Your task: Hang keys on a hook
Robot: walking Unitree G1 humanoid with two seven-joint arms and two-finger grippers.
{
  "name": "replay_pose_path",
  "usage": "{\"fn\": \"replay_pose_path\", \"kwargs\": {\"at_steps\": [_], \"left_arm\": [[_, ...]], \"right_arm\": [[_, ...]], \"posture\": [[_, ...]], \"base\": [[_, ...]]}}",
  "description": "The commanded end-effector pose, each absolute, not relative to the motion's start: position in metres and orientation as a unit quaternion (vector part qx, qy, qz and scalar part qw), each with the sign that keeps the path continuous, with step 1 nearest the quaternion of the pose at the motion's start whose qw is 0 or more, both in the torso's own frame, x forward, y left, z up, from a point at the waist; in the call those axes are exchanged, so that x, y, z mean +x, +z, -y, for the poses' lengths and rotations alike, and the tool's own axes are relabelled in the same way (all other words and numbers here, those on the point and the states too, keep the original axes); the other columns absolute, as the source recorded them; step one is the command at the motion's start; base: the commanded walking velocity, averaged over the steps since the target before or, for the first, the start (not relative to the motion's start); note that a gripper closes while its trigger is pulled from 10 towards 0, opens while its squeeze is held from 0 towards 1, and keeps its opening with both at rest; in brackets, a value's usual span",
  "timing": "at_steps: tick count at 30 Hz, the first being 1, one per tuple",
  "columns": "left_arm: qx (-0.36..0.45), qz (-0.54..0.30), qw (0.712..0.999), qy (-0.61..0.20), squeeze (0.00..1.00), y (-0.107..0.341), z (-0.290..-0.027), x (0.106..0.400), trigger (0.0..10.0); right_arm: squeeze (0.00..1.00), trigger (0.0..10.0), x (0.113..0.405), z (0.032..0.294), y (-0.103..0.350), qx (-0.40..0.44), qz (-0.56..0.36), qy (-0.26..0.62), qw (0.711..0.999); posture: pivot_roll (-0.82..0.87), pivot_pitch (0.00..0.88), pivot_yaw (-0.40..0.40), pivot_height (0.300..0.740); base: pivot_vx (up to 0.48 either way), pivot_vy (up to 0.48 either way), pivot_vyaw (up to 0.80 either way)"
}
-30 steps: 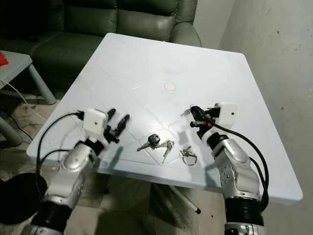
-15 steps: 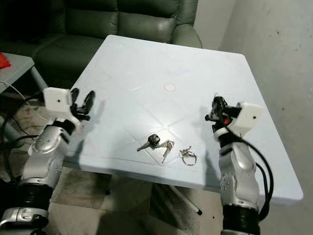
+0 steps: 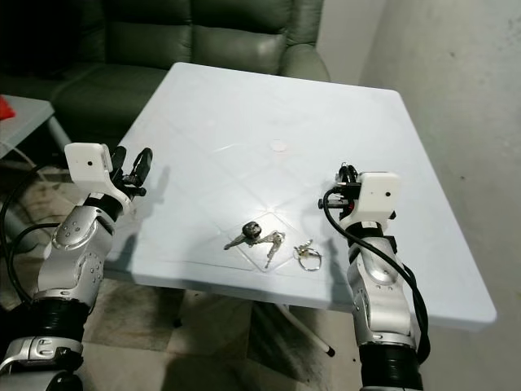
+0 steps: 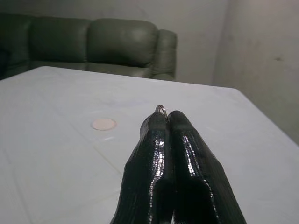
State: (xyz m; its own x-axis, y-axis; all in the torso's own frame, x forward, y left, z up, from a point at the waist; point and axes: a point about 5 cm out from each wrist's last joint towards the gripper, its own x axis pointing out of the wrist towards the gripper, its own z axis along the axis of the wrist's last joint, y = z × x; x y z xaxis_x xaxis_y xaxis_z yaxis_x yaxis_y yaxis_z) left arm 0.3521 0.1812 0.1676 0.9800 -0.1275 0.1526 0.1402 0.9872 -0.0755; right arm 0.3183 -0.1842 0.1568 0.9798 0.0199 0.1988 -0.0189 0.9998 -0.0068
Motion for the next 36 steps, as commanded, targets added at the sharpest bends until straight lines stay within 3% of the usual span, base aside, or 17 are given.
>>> {"fn": "replay_pose_path", "kwargs": {"at_steps": [1,10,18,36], "left_arm": [[-0.041,0.073,0.994,-0.07,0.0,0.1696,-0.1815,0.3545,10.0],[-0.055,0.075,0.993,-0.076,0.0,0.1714,-0.1789,0.3579,10.0],[-0.056,0.076,0.992,-0.079,0.0,0.1712,-0.1773,0.3592,10.0],[-0.049,0.067,0.995,-0.062,0.0,0.1673,-0.1784,0.3608,10.0]], "right_arm": [[0.0,10.0,0.3201,0.1856,0.1612,-0.007,0.105,0.006,0.994],[0.0,10.0,0.3217,0.1827,0.1633,-0.022,0.109,0.009,0.994],[0.0,10.0,0.3224,0.1812,0.1639,-0.023,0.109,0.012,0.994],[0.0,10.0,0.3228,0.1799,0.1644,-0.03,0.106,0.023,0.994]], "posture": [[-0.14,0.013,-0.022,0.74],[-0.15,0.0,-0.024,0.74],[-0.15,0.0,-0.031,0.74],[-0.15,0.0,-0.043,0.74]], "base": [[0.0,0.0,-0.71],[0.0,0.0,-0.71],[0.0,0.364,-0.71],[0.0,0.0,-0.71]]}}
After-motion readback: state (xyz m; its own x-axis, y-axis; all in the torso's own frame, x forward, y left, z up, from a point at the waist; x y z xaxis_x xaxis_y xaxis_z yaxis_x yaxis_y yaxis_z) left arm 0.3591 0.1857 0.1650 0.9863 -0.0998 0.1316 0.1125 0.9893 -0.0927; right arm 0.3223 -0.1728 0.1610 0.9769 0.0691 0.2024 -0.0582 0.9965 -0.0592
